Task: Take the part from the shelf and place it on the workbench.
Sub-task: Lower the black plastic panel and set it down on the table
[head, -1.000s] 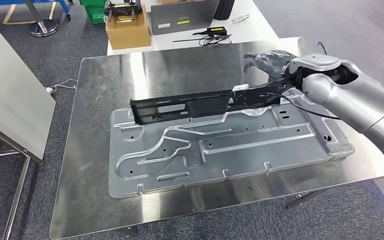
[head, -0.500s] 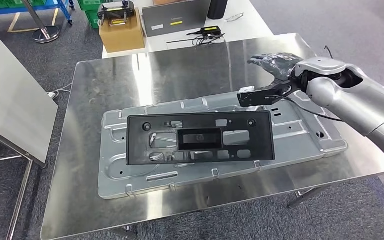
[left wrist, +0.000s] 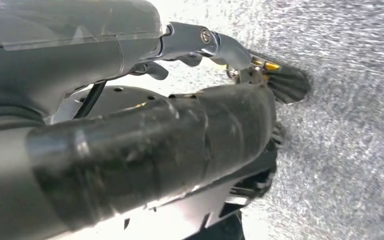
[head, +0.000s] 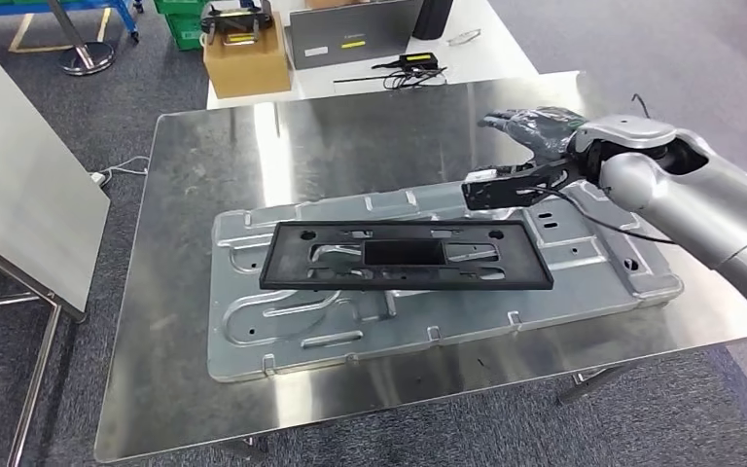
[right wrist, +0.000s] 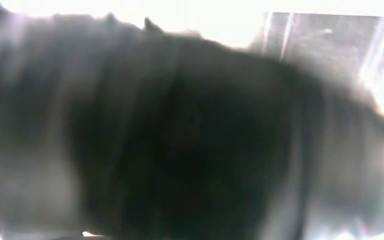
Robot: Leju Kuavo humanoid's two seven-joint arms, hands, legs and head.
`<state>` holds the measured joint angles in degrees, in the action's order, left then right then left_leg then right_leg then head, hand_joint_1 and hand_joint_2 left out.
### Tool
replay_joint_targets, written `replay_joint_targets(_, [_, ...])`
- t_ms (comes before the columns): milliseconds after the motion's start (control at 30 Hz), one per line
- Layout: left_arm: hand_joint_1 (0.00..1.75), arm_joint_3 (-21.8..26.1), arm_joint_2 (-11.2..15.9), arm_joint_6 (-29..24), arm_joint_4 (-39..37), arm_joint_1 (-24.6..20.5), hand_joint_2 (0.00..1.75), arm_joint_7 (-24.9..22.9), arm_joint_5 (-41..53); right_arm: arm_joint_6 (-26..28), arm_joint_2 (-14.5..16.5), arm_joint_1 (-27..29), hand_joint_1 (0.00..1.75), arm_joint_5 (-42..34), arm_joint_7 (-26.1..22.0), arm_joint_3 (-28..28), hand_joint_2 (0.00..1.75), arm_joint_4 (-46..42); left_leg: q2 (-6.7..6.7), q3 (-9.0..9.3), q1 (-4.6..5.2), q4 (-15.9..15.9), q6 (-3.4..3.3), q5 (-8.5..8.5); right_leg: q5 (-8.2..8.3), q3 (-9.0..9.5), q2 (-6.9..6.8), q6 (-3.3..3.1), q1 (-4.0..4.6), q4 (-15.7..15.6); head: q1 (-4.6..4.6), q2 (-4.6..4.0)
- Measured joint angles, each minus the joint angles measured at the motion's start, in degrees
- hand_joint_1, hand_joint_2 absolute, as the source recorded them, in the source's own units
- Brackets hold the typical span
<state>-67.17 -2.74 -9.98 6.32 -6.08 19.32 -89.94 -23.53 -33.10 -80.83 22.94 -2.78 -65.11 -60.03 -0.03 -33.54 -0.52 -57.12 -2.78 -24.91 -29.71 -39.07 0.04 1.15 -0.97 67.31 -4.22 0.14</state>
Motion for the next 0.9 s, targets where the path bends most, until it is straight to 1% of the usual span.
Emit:
replay_joint_targets(33, [0.0, 0.01, -0.01, 0.04, 0.0, -0.02, 0.0, 0.02, 0.0, -0.03, -0.18, 0.17, 0.0, 0.01, 0.0, 0.01, 0.0, -0.02, -0.02, -0.03, 0.0, -0.02, -0.06, 0.01, -1.56, -1.67, 0.01, 0.15, -0.03, 3.64, 0.0, 0.0])
replay_joint_targets(67, [0.0, 0.01, -0.02, 0.08, 0.0, -0.01, 0.0, 0.02, 0.0, -0.05, -0.33, 0.37, 0.0, 0.01, 0.0, 0.01, 0.0, -0.03, -0.03, -0.03, 0.0, -0.07, -0.05, -0.01, -2.31, -2.93, 0.0, 0.32, -0.1, 6.32, 0.0, 0.0])
replay_joint_targets(100, [0.0, 0.01, -0.04, 0.09, 0.0, 0.04, 0.0, 0.01, 0.0, -0.07, -0.43, 0.53, 0.0, 0.01, 0.0, 0.01, 0.0, -0.03, -0.04, -0.04, -0.01, -0.17, -0.02, -0.05, -1.98, -3.31, -0.01, 0.46, -0.21, 7.09, 0.0, 0.01])
replay_joint_targets(133, [0.0, 0.02, -0.05, 0.1, 0.0, 0.08, 0.0, 0.01, 0.0, -0.08, -0.49, 0.6, 0.0, 0.01, 0.0, 0.01, 0.0, -0.05, -0.04, -0.04, -0.03, -0.33, 0.07, -0.15, -0.62, -2.58, -0.03, 0.56, -0.36, 5.61, 0.0, 0.01])
replay_joint_targets(167, [0.0, 0.02, -0.08, 0.11, 0.0, 0.1, 0.0, 0.01, 0.0, -0.08, -0.55, 0.6, 0.0, 0.01, 0.0, 0.04, 0.0, -0.1, -0.04, -0.04, -0.06, -0.59, 0.22, -0.32, 1.41, -0.88, -0.05, 0.64, -0.53, 2.23, 0.0, 0.02])
replay_joint_targets(200, [0.0, 0.03, -0.09, 0.16, 0.0, 0.1, 0.0, 0.01, 0.0, -0.08, -0.62, 0.57, 0.0, 0.02, 0.0, 0.07, 0.0, -0.15, -0.06, -0.1, -0.05, -0.91, 0.44, -0.55, 2.89, 1.03, -0.05, 0.68, -0.64, -1.47, 0.0, 0.01])
replay_joint_targets(233, [0.0, 0.03, -0.1, 0.26, 0.0, 0.07, 0.0, 0.02, 0.0, -0.13, -0.69, 0.55, 0.0, 0.03, 0.0, 0.1, 0.0, -0.25, -0.1, -0.25, 0.03, -1.33, 0.7, -0.77, 3.95, 2.52, 0.01, 0.58, -0.61, -4.55, -0.01, 0.01])
replay_joint_targets(267, [0.0, 0.03, -0.11, 0.39, 0.0, 0.05, 0.0, 0.02, 0.0, -0.21, -0.8, 0.55, 0.0, 0.05, 0.0, 0.12, 0.0, -0.36, -0.15, -0.43, 0.13, -1.65, 0.98, -0.89, 4.39, 3.37, 0.05, 0.44, -0.54, -6.44, -0.01, 0.01])
replay_joint_targets(333, [0.0, 0.03, -0.11, 0.64, 0.0, 0.07, 0.0, -0.05, -0.01, -0.49, -0.95, 0.54, 0.0, 0.11, 0.01, 0.13, 0.0, -0.53, -0.27, -0.75, 0.3, -1.95, 1.5, -0.74, 4.45, 3.32, 0.12, -0.03, -0.25, -6.98, -0.01, 0.01])
replay_joint_targets(367, [0.0, 0.03, -0.11, 0.7, 0.0, 0.11, 0.0, -0.13, -0.01, -0.66, -1.0, 0.52, 0.0, 0.13, 0.02, 0.13, 0.0, -0.6, -0.29, -0.86, 0.29, -1.97, 1.7, -0.73, 4.62, 3.21, 0.05, -0.31, -0.34, -7.01, 0.01, 0.01])
replay_joint_targets(400, [0.0, 0.04, -0.1, 0.77, 0.0, 0.14, 0.0, -0.2, -0.02, -0.88, -1.02, 0.43, 0.0, 0.16, 0.02, 0.13, 0.0, -0.65, -0.29, -1.09, 0.26, -2.35, 1.93, -1.19, 4.84, 3.13, -0.02, -0.65, -0.43, -7.1, 0.0, 0.02])
replay_joint_targets(433, [0.0, 0.07, -0.09, 0.89, 0.0, 0.15, 0.0, -0.26, -0.03, -1.13, -1.03, 0.24, 0.0, 0.19, 0.02, 0.13, 0.0, -0.73, -0.26, -1.6, 0.21, -3.58, 2.16, -2.37, 5.07, 3.02, -0.1, -1.01, -0.56, -7.25, -0.01, 0.02])
replay_joint_targets(467, [0.0, 0.11, -0.08, 1.07, 0.0, 0.16, 0.0, -0.3, -0.04, -1.43, -1.05, -0.01, 0.0, 0.22, 0.05, 0.12, 0.0, -0.82, -0.23, -2.5, 0.12, -5.87, 2.4, -4.18, 5.31, 2.86, -0.19, -1.38, -0.66, -7.39, -0.02, 0.02])
replay_joint_targets(533, [0.0, 0.28, -0.08, 1.53, 0.0, 0.2, 0.0, -0.44, -0.04, -2.07, -1.09, -0.55, 0.0, 0.27, 0.13, 0.1, 0.0, -0.97, -0.19, -5.15, -0.03, -13.14, 2.83, -8.52, 5.7, 2.3, -0.29, -1.89, -0.56, -7.41, -0.04, 0.02])
replay_joint_targets(567, [0.0, 0.36, -0.08, 1.69, 0.0, 0.2, 0.0, -0.57, -0.04, -2.35, -1.11, -0.7, 0.0, 0.28, 0.18, 0.08, 0.0, -1.03, -0.19, -6.16, -0.08, -16.28, 2.94, -9.89, 5.89, 2.0, -0.32, -2.02, -0.49, -7.38, -0.03, 0.01])
replay_joint_targets(600, [0.0, 0.42, -0.08, 1.82, 0.0, 0.2, 0.0, -0.76, -0.04, -2.56, -1.11, -0.77, 0.0, 0.29, 0.2, 0.06, 0.0, -1.08, -0.19, -6.37, -0.09, -17.83, 2.96, -10.31, 6.09, 1.72, -0.33, -2.09, -0.42, -7.33, -0.04, 0.01])
replay_joint_targets(633, [0.0, 0.45, -0.08, 1.91, 0.0, 0.19, 0.0, -1.0, -0.04, -2.71, -1.13, -0.84, 0.0, 0.29, 0.26, 0.04, 0.0, -1.11, -0.19, -5.49, -0.09, -17.11, 2.87, -9.66, 6.3, 1.47, -0.32, -2.08, -0.37, -7.27, -0.03, 0.01])
replay_joint_targets(667, [0.0, 0.46, -0.08, 1.99, 0.0, 0.19, 0.0, -1.16, -0.04, -2.84, -1.14, -0.97, 0.0, 0.29, 0.31, 0.02, 0.0, -1.14, -0.19, -3.51, -0.07, -14.17, 2.65, -8.19, 6.49, 1.26, -0.3, -2.02, -0.33, -7.21, -0.03, 0.01])
replay_joint_targets(700, [0.0, 0.48, -0.08, 2.05, 0.0, 0.17, 0.0, -1.3, -0.04, -2.98, -1.15, -1.21, 0.0, 0.29, 0.37, 0.02, 0.0, -1.16, -0.19, -0.95, 0.0, -10.06, 2.28, -6.63, 6.71, 1.11, -0.29, -1.91, -0.3, -7.16, -0.04, 0.02])
replay_joint_targets(733, [0.0, 0.5, -0.04, 2.1, 0.0, 0.13, 0.0, -1.38, -0.04, -3.13, -1.21, -1.54, 0.0, 0.29, 0.43, 0.02, 0.0, -1.2, -0.18, 1.37, 0.13, -6.06, 1.91, -5.52, 6.93, 0.95, -0.29, -1.7, -0.19, -7.11, -0.03, 0.02])
replay_joint_targets(767, [0.0, 0.53, -0.01, 2.15, 0.0, 0.09, 0.0, -1.4, -0.04, -3.27, -1.33, -1.91, 0.0, 0.29, 0.49, 0.02, 0.0, -1.24, -0.18, 2.9, 0.29, -3.19, 1.63, -4.82, 7.2, 0.83, -0.31, -1.4, -0.15, -7.13, -0.04, 0.02])
replay_joint_targets(800, [0.0, 0.56, 0.02, 2.19, 0.0, 0.05, 0.0, -1.48, 0.0, -3.4, -1.46, -2.22, 0.0, 0.27, 0.54, 0.01, 0.0, -1.27, -0.2, 3.57, 0.45, -1.7, 1.43, -4.57, 7.51, 0.75, -0.35, -1.04, -0.16, -7.19, -0.03, 0.01])
replay_joint_targets(867, [0.0, 0.6, 0.05, 2.26, 0.0, 0.1, 0.0, -1.73, 0.37, -3.49, -1.67, -2.53, 0.0, 0.16, 0.61, -0.01, 0.0, -1.31, -0.25, 3.25, 0.6, -1.14, 1.22, -3.94, 8.34, 0.68, -0.4, -0.22, -0.23, -7.62, -0.02, 0.01])
replay_joint_targets(900, [0.0, 0.6, 0.05, 2.33, 0.0, 0.14, 0.0, -1.88, 0.67, -3.42, -1.68, -2.56, 0.0, 0.11, 0.61, -0.03, 0.0, -1.32, -0.1, 3.16, 0.51, -0.79, 1.02, -3.33, 8.33, 0.55, -0.31, 0.11, -0.29, -7.63, -0.02, 0.01])
